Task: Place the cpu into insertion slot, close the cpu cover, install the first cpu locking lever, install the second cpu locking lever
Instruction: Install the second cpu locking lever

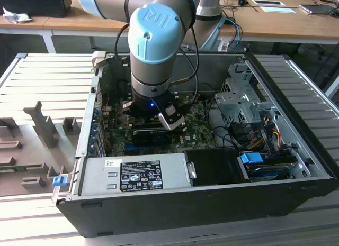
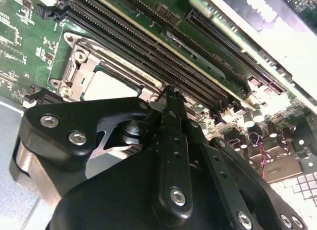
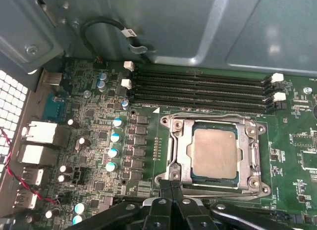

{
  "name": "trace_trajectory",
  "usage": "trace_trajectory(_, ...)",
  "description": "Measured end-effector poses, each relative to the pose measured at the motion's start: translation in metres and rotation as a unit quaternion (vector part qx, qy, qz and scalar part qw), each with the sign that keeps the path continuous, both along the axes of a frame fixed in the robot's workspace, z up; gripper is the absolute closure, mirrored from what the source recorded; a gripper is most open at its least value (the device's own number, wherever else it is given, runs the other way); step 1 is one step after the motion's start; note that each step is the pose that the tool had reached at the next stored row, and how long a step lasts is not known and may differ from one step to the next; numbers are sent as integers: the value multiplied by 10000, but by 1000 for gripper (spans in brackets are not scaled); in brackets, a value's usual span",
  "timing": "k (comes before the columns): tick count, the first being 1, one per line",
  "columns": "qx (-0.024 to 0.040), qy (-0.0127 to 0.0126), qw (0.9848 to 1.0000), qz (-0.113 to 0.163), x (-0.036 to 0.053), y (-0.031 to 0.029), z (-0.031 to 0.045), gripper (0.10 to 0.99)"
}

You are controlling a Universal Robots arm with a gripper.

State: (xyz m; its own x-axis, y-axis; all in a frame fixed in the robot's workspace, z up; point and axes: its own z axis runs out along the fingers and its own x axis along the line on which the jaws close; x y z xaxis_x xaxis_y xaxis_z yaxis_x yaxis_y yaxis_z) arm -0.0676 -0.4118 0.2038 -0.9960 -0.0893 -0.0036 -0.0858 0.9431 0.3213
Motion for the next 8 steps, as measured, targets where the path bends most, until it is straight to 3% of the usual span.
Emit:
trace_trajectory(4, 27, 0, 10000, -1, -11, -45, -1, 980)
trace_trajectory(8, 59, 0, 10000, 0, -12, -47, -24, 980)
